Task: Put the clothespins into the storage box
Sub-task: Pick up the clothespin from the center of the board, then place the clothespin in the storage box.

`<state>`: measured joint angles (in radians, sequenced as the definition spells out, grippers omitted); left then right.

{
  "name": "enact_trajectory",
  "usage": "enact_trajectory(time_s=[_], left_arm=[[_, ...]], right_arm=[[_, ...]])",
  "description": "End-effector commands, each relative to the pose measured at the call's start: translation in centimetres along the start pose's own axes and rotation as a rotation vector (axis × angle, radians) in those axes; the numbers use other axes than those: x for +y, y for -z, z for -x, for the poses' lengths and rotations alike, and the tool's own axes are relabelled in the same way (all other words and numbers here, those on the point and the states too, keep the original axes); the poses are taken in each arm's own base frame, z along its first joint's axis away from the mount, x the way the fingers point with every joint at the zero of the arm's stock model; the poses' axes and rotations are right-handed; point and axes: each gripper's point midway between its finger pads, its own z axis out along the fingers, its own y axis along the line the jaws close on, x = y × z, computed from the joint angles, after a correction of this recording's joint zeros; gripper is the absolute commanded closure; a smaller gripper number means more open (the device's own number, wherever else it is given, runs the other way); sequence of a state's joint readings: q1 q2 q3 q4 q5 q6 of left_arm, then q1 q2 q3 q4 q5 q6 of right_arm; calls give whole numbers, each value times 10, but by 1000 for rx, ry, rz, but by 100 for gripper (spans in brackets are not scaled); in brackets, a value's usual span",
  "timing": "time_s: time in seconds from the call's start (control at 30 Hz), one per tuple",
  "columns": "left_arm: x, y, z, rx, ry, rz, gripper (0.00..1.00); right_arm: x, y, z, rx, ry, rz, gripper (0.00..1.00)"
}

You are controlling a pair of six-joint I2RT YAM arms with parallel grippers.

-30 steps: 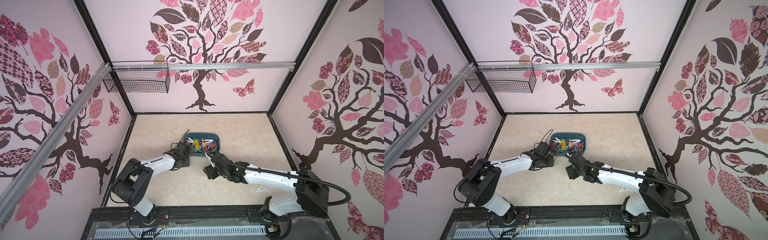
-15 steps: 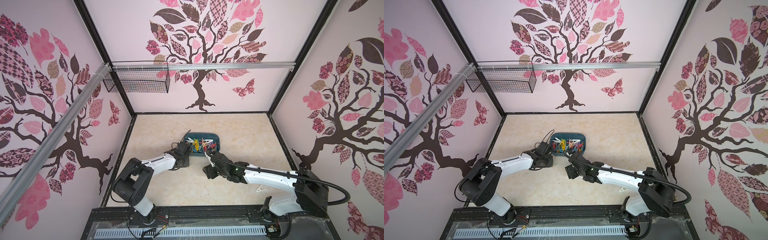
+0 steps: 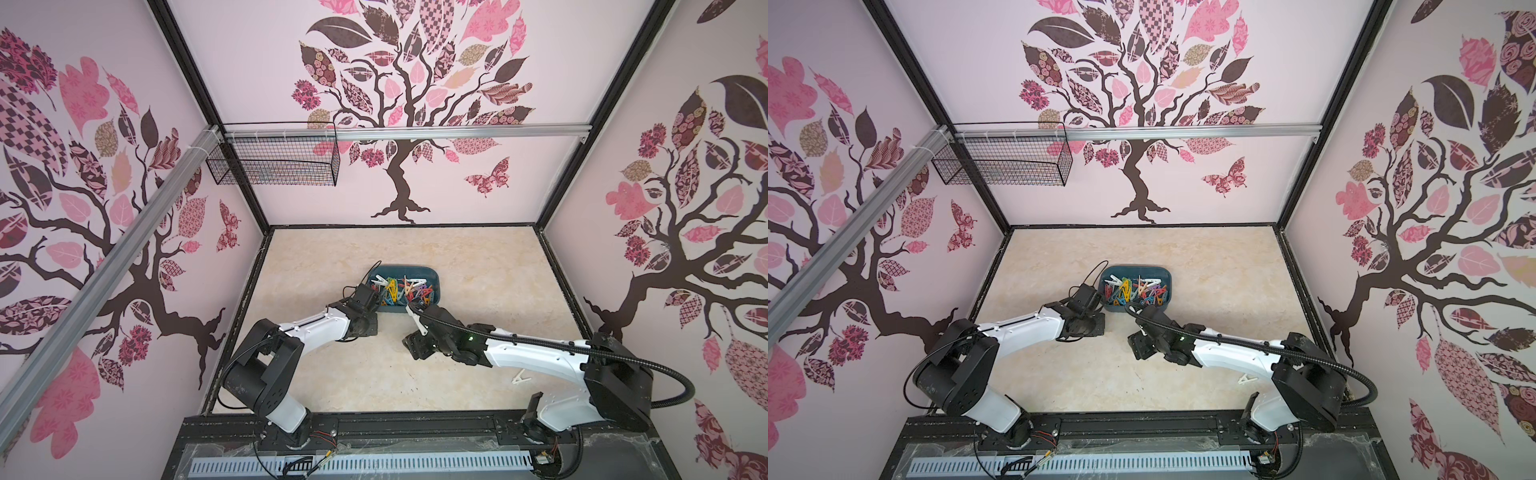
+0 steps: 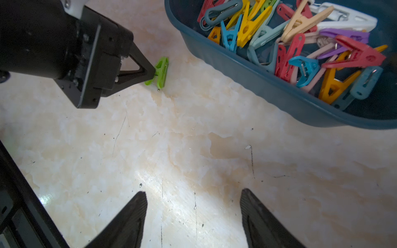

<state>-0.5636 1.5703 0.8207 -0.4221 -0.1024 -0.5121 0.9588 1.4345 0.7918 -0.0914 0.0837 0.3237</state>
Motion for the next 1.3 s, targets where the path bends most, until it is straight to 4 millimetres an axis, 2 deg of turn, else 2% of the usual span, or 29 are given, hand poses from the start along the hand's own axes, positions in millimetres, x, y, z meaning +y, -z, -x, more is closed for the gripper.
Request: enact_trajectory(time_s=[0.0,0.13,0.3,0.47,0.63,0.83,0.93,1.03,1.13,1.27], left_arm=[[-11,30,23,-51,-16,-41,100],[-28,69,51,-135,-20,-118,100],[-52,95,85,-220,-32,-200,100],[-79,92,115,-229,-61,-256,100],[-103,75,142,-264,-56,-305,100],[-119,46,156,-234,-81,-316,98],[-125,42,160,-228,-98,-325,95],[-130,43,163,-229,-110,-339,92],[-129,50,165,-231,-125,-326,77],[-120,78,172,-292,-131,-303,66]], right_arm=[[-7,12,32,-71,1,-29,27],[-30,24,56,-129,-34,-66,27],[-57,30,77,-173,6,-172,27],[-84,24,90,-173,-5,-238,26],[-112,17,98,-161,-61,-295,26],[-134,8,96,-120,-130,-332,26],[-137,8,96,-120,-147,-335,26],[-142,9,95,-120,-168,-335,26],[-144,10,94,-120,-171,-336,26],[-146,17,98,-138,-173,-345,26]])
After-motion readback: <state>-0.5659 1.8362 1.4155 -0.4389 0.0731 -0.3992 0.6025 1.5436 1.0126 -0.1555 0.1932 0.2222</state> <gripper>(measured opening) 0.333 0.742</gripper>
